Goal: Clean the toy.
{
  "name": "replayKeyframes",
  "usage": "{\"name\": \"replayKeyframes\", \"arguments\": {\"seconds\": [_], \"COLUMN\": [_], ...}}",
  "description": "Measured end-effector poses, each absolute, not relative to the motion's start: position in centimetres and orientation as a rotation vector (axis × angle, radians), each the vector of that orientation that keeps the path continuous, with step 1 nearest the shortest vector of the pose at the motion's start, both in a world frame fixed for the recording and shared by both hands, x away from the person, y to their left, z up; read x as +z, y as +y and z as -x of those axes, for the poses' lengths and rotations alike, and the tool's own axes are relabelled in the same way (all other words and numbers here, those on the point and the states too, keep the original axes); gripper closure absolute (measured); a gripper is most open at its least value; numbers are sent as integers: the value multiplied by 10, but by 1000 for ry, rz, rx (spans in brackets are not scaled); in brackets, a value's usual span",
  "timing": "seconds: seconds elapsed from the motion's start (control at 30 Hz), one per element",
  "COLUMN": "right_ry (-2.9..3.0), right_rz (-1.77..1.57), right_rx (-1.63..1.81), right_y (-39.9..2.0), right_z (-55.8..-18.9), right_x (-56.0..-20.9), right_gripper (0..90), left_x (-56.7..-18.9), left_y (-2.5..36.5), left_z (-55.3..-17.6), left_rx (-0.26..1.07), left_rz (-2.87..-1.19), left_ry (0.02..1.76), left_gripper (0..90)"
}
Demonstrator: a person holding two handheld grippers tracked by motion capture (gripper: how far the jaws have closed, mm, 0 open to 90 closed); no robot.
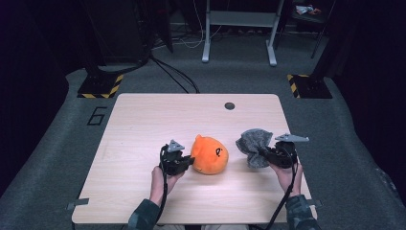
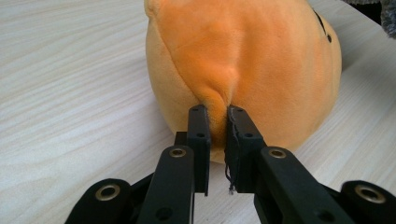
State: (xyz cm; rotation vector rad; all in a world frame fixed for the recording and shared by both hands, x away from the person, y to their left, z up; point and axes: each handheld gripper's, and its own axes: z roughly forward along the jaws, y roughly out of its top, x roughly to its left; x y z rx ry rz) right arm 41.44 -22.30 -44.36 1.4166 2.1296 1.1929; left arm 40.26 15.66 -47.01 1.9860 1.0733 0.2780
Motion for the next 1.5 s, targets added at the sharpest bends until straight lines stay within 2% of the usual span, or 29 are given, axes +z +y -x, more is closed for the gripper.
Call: {"name": "replayKeyframes", "arguments": {"seconds": [0.5,1.23,1.5], "right_ry": [2187,2336,2378], "right_rz": [-1304,-1104,-1078], "right_rx": [1282,1284,1181], "right_y": [-189,-101,-83], "right_z": [-415,-428,-431], "right_x": [-418,-408,-417], "right_gripper": [754,748,745], "left_x": [-467,-462,-462], "left_y": [143,136,133], "left_z": [-400,-397,-396], "left_rx": [279,280,277], "left_rz": [-1994,-1979,-1981], "left_ry": [1046,1018,1000], "left_gripper": [809,809,811]}}
